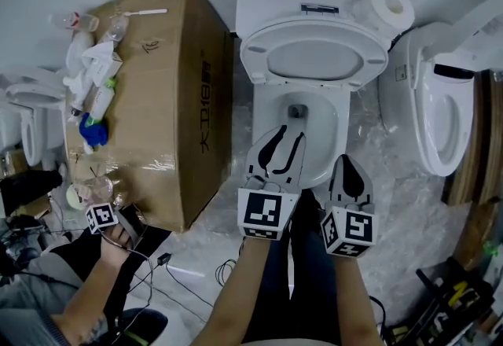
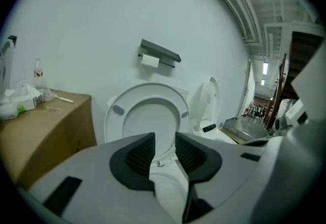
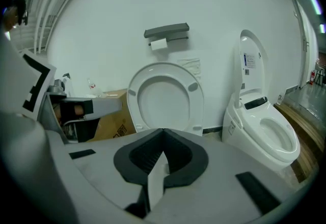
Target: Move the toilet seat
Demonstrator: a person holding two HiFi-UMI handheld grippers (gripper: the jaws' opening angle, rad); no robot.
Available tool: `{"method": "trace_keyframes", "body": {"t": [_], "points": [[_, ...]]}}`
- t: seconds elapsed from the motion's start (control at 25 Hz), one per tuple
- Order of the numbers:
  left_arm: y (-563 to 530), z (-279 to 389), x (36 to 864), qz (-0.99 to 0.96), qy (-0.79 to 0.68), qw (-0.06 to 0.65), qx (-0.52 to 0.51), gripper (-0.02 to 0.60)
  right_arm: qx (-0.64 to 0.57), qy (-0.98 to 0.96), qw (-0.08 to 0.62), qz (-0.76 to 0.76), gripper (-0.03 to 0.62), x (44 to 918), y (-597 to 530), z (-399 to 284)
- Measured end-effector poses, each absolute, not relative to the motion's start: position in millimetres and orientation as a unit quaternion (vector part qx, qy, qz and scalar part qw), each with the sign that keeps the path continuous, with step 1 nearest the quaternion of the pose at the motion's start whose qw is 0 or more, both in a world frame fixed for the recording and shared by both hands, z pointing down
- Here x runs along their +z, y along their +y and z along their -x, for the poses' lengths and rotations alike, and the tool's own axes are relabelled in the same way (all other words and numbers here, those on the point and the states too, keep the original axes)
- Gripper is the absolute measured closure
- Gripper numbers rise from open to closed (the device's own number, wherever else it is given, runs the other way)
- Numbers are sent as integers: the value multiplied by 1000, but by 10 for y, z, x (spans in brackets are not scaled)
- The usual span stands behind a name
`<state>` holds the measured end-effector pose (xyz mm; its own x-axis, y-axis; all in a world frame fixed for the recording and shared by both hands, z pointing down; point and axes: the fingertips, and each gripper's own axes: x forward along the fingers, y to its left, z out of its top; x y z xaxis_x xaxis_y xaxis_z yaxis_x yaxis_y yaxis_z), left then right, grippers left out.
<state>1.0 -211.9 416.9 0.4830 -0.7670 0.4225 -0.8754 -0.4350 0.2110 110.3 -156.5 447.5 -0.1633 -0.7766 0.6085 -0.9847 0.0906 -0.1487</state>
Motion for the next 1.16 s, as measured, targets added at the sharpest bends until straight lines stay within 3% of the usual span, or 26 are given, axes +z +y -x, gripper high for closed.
{"method": "trace_keyframes", "body": {"t": [0.16,0.24,1.16], "points": [[-1918,-15,4011,-840,-495,185,124,533,260,-719,183,-618,579,4343,-1519,-1096],[-1821,-24,3966,-841,-496,178,124,550,256,-722,179,-618,579,4282,-1496,-1082],[-1406,-77,3607,-838,-510,146,131,558,224,-747,157,-607,579,3819,-1211,-1015]]}}
